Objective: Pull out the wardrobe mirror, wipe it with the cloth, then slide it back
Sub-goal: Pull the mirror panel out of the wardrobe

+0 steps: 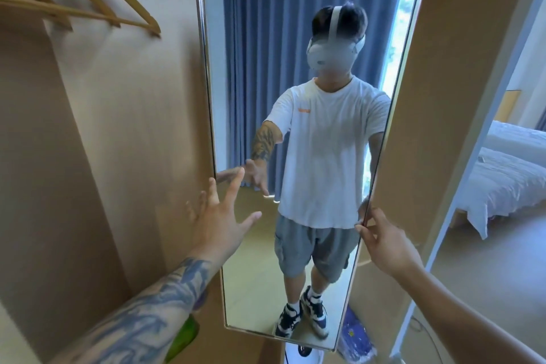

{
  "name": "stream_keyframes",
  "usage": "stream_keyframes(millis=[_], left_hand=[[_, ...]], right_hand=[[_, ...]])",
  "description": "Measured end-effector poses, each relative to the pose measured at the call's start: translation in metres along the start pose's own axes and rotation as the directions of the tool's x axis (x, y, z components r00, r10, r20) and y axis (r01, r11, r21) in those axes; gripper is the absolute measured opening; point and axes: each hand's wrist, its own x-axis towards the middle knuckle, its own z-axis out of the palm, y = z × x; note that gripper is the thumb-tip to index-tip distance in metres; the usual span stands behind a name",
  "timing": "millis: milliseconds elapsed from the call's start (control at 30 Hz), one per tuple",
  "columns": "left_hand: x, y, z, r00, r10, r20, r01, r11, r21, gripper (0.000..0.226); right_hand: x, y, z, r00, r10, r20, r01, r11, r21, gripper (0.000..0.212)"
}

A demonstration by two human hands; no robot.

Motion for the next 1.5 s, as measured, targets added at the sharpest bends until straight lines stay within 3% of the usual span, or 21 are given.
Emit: stream_keyframes(millis=[133,333,533,800,1067,1333,1500], left_hand=[[0.003,-0.003,0.001,1.0,0.023,-0.008,-0.023,0.998,0.062,0.098],[0.015,-0.019,0.002,0.996,-0.077,-0.038,0.077,0.997,-0.017,0.099],[0.028,-0.034,0.004,1.0,0.008,0.01,-0.006,0.988,-0.156,0.11],[0.03,-0.04,0.019,0.996,0.004,-0.086,-0.015,0.992,-0.128,0.119],[0.02,-0.037,0.018,0.987,0.011,-0.163,-0.024,0.997,-0.076,0.123],[0.006,-0.024,0.022,0.973,-0.016,-0.23,0.015,1.0,-0.007,0.128],[-0.003,-0.02,0.03,0.958,-0.057,-0.282,0.059,0.998,-0.002,0.121]], right_hand=[[0.009,-0.003,-0.001,0.999,0.025,0.041,-0.024,0.999,-0.031,0.015],[0.018,-0.005,0.003,0.997,0.058,0.046,-0.057,0.998,-0.022,0.016],[0.024,-0.005,0.006,0.996,0.061,0.058,-0.061,0.998,-0.004,0.01],[0.036,-0.007,0.015,0.993,0.105,0.051,-0.106,0.994,0.0,0.009],[0.037,-0.016,0.032,0.991,0.104,-0.083,-0.103,0.995,0.016,0.047],[0.055,-0.006,0.031,0.991,-0.006,-0.133,0.021,0.993,0.115,0.056],[0.073,0.008,0.04,0.987,-0.07,-0.143,0.093,0.983,0.16,0.055]])
